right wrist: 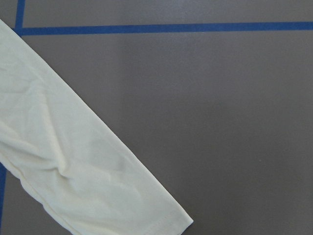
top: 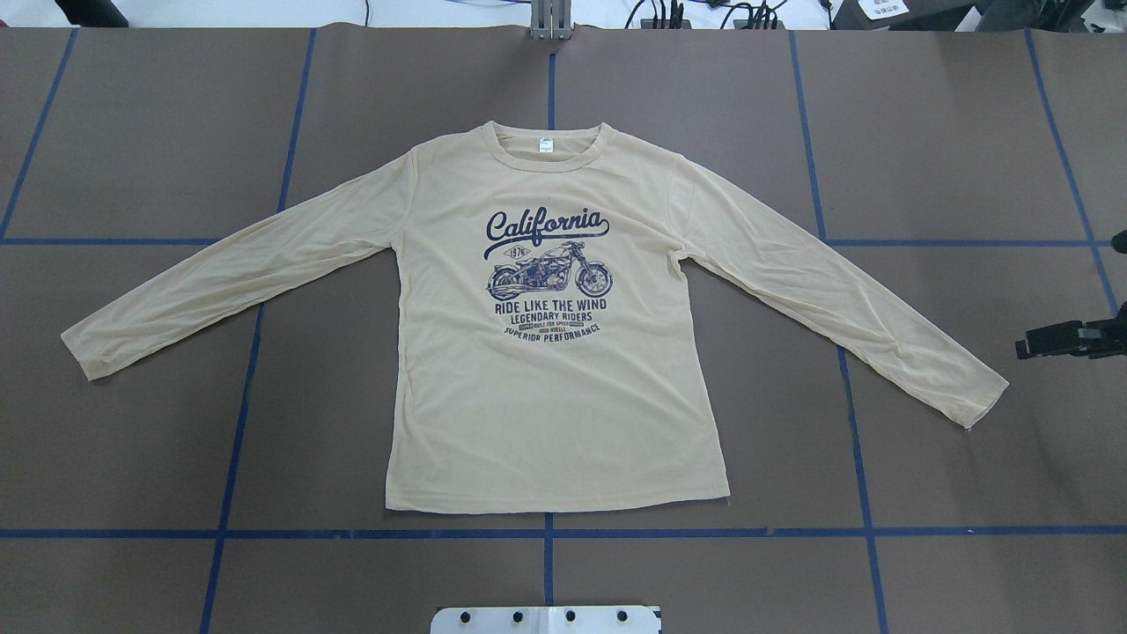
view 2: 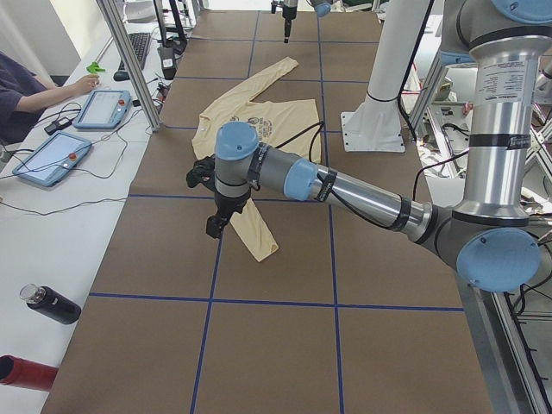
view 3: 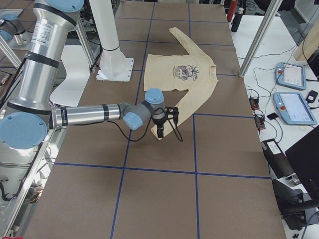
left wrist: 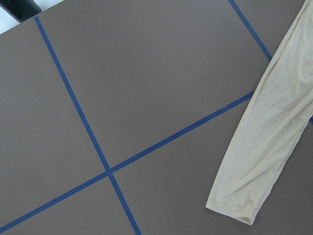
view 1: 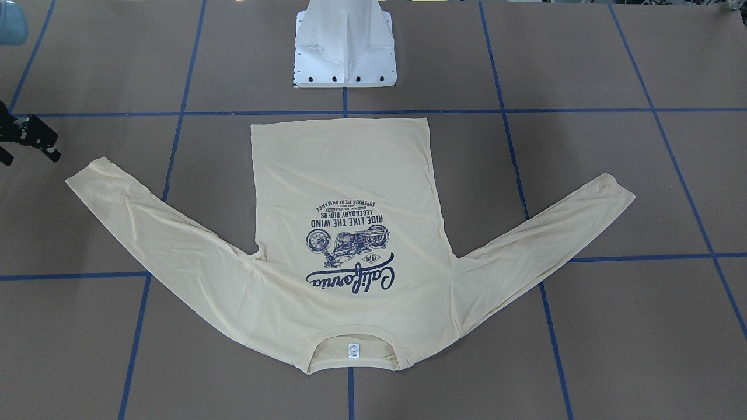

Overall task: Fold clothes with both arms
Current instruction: 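Move the right gripper toward the cuff of the sleeve nearest it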

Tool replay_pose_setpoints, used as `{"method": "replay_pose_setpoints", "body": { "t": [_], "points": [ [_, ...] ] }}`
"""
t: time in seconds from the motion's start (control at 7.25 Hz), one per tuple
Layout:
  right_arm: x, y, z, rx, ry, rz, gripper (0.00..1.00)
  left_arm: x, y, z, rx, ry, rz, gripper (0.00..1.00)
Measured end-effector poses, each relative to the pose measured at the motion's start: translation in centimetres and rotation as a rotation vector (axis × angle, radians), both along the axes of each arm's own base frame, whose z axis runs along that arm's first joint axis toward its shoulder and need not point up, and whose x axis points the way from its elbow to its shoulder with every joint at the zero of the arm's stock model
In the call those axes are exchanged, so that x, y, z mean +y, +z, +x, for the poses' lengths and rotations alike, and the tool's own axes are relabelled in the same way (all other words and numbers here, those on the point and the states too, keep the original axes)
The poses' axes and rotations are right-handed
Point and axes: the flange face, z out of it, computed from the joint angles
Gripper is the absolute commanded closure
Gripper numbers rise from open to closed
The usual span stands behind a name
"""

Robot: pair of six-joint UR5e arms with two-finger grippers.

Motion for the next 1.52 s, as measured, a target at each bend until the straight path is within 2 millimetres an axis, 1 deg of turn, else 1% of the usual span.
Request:
{"method": "replay_pose_setpoints", "body": {
  "t": [0.14, 0.28, 0.41, 0.55, 0.69, 1.24, 1.52],
  "points": [
    [0.7, 1.0, -2.1, -0.006, 0.028, 0.011, 0.08, 0.0, 0.1, 0.0, 0.001, 0.001, -0.003, 0.0],
    [1.4, 1.9, -4.0, -0.01, 0.051, 0.022, 0.22, -0.1, 0.3, 0.0, 0.001, 0.001, -0.006, 0.0],
    [1.9, 2.7, -5.4, -0.007, 0.069, 0.033, 0.29, -0.1, 0.4, 0.0, 0.001, 0.001, -0.008, 0.0],
    [2.2, 3.3, -6.1, 0.0, 0.079, 0.041, 0.3, -0.1, 0.5, 0.0, 0.001, 0.001, -0.009, 0.0],
    [2.3, 3.6, -6.3, 0.005, 0.083, 0.043, 0.31, -0.1, 0.5, 0.0, 0.001, 0.001, -0.01, 0.0],
    [2.8, 5.4, -5.6, 0.039, 0.097, 0.035, 0.4, -0.1, 0.6, 0.0, 0.0, 0.001, -0.011, 0.0],
    [2.7, 5.9, -5.8, 0.044, 0.1, 0.036, 0.51, -0.1, 0.6, 0.0, 0.0, 0.001, -0.01, 0.0]
  ]
}}
